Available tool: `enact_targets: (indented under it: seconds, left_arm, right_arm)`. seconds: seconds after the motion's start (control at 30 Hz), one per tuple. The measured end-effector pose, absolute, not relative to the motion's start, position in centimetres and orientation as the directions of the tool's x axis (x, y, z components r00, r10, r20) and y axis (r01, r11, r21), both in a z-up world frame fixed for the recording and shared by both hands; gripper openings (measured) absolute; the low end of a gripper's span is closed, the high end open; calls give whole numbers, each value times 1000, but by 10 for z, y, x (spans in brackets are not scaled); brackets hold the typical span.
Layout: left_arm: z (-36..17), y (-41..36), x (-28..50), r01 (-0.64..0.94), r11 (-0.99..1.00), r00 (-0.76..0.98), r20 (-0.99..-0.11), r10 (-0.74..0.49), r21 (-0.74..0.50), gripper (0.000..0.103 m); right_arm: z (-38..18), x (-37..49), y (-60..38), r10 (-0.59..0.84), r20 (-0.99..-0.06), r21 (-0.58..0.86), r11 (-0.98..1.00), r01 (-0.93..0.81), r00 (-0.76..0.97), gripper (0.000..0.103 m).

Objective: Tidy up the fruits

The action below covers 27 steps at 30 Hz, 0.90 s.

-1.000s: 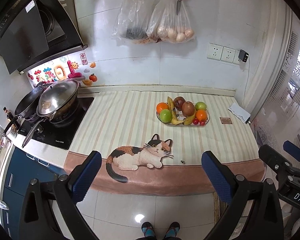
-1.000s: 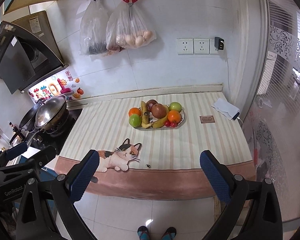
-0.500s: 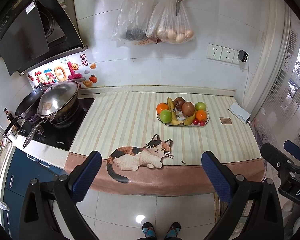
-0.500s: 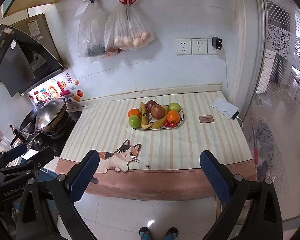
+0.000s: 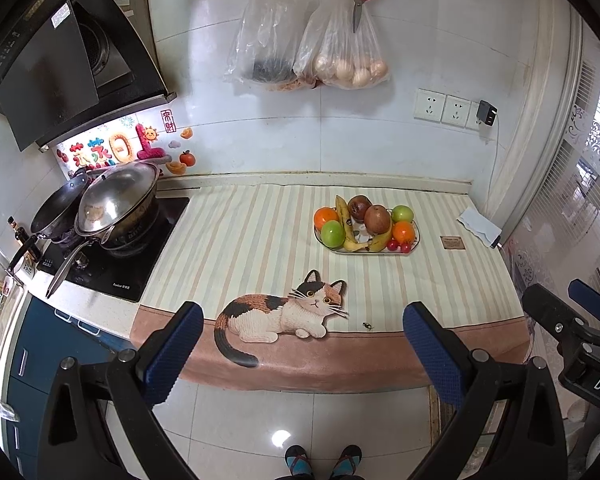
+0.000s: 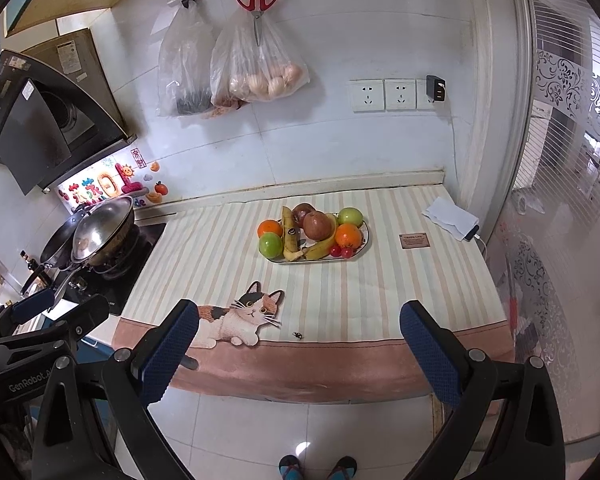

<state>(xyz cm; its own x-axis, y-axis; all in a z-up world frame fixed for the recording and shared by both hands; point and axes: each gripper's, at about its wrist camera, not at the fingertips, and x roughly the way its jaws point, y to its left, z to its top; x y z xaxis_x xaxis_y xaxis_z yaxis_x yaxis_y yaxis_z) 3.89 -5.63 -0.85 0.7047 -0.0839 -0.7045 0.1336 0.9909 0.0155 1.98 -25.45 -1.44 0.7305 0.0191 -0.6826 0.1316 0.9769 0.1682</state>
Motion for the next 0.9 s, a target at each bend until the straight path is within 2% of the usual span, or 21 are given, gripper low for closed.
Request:
enact_targets:
  seconds: [0.9]
  left_arm:
    - [-5, -56, 39, 147, 989, 710, -698, -94, 16, 102]
  right_arm:
    - [-10, 24, -252, 20, -683, 169, 977, 131, 730, 103]
